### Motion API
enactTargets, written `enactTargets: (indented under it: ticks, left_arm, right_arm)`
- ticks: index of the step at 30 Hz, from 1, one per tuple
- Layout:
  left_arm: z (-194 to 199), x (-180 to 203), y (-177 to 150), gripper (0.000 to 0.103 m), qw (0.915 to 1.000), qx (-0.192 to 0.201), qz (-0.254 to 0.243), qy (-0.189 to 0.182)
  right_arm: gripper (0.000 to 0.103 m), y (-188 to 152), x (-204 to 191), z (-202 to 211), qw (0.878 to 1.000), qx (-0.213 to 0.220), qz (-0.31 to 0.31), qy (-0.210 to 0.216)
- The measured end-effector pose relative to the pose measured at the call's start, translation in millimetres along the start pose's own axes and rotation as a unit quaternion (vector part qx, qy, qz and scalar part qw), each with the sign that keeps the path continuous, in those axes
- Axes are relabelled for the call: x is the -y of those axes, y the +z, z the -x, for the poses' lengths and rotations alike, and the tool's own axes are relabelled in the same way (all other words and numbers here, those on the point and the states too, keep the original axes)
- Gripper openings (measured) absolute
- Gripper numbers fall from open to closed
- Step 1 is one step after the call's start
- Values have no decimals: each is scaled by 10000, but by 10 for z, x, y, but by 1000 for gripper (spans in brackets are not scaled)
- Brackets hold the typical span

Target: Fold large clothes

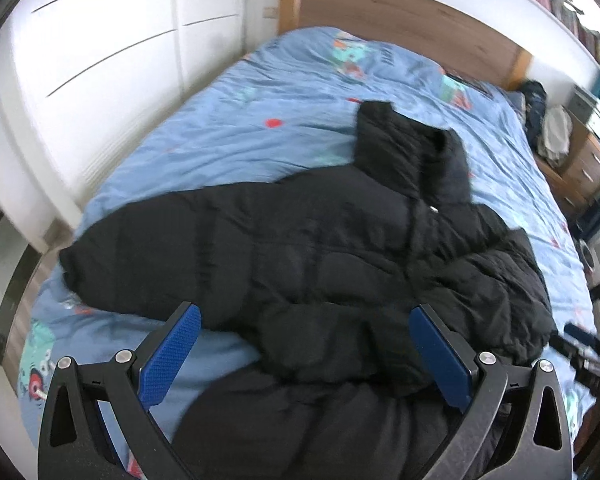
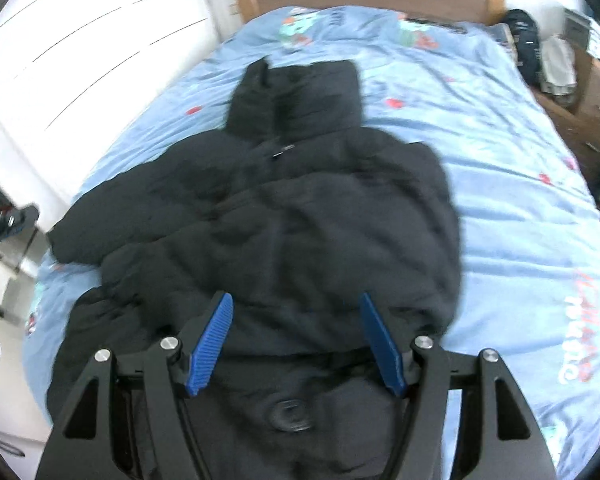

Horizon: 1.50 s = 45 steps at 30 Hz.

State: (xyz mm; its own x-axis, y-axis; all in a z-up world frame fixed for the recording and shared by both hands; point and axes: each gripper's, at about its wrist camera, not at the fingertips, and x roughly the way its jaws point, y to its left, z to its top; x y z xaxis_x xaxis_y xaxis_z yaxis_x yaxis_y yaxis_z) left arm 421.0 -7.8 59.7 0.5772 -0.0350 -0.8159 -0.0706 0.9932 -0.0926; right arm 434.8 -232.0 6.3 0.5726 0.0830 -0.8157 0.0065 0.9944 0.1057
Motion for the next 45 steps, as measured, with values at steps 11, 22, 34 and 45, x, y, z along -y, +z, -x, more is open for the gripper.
enactTargets:
  ticks: [11, 22, 34, 45]
  left_arm:
    - [-503, 937, -112, 102, 9979, -259, -477, -367]
    - [-1129, 1357, -390, 102, 9970, -466, -545, -291]
    - [-1571, 1247, -780, 102, 9963, -469, -693, -178]
    - [-1195, 1194, -641, 102, 9967, -376, -688, -209]
  right_arm:
    - [65, 272, 424, -175, 9992, 225, -34, -321]
    - [65, 160, 590, -716, 9996, -83, -101, -250]
    - [69, -161, 704, -1253, 9992, -275, -29, -283]
    - [69, 40, 615, -907, 9993, -209, 116, -298]
